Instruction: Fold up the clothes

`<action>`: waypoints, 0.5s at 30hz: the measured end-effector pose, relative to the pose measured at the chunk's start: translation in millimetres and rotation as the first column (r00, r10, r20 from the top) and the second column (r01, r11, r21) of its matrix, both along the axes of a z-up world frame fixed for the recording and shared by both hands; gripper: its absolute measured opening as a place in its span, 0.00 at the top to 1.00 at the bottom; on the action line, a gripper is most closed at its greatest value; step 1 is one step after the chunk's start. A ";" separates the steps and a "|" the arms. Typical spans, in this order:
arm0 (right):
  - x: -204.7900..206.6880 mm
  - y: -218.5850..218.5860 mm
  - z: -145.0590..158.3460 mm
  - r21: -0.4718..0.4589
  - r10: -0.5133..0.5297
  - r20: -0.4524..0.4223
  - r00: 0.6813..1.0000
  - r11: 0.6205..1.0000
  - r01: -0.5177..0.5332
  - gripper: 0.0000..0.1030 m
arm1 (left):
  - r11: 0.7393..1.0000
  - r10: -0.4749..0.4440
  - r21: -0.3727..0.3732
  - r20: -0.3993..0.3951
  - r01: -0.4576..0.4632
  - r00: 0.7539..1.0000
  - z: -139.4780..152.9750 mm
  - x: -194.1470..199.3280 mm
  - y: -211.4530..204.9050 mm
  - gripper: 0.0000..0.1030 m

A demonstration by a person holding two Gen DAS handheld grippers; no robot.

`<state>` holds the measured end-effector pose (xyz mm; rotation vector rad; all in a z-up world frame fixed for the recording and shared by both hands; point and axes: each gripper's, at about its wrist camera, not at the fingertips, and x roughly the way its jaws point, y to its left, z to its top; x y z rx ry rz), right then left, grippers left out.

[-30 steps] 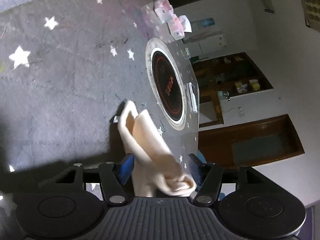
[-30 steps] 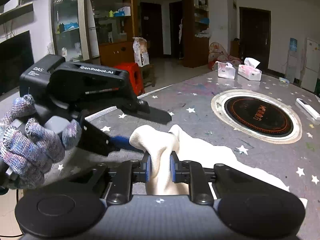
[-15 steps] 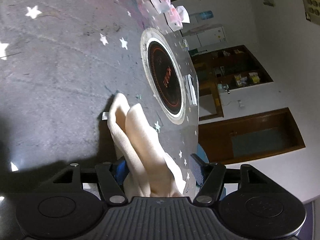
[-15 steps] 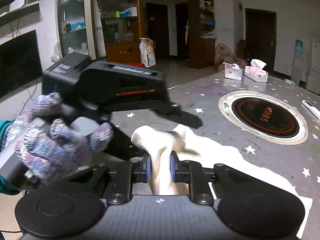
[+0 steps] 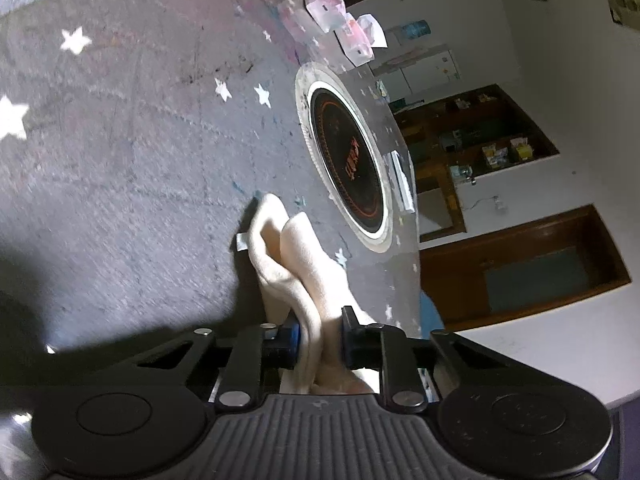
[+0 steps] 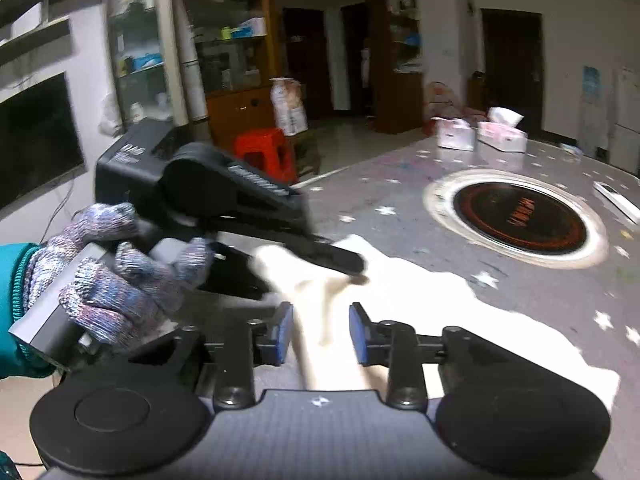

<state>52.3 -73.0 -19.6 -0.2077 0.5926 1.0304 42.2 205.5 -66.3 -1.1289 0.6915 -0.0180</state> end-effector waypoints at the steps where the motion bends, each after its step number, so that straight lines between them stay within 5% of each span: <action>1: 2.6 -7.8 0.0 -0.003 -0.024 -0.004 1.000 1.000 0.024 0.70 | 1.000 -0.003 0.018 -0.001 0.003 1.000 0.7 -1.3 0.3 0.81; 5: 22.7 -49.4 -4.9 -0.022 -0.178 -0.039 0.983 0.984 0.177 0.70 | 0.996 -0.017 0.089 -0.016 0.018 1.000 1.6 -6.6 3.0 0.83; 10: 52.2 -98.7 -15.8 -0.066 -0.378 -0.054 0.924 0.925 0.374 0.69 | 0.986 -0.040 0.158 -0.034 0.045 0.999 1.4 -10.0 1.7 0.83; 15: 81.6 -120.0 -32.4 -0.066 -0.463 -0.151 0.873 0.886 0.458 0.60 | 0.970 -0.067 0.231 -0.036 0.074 0.997 6.1 -10.1 -3.4 0.84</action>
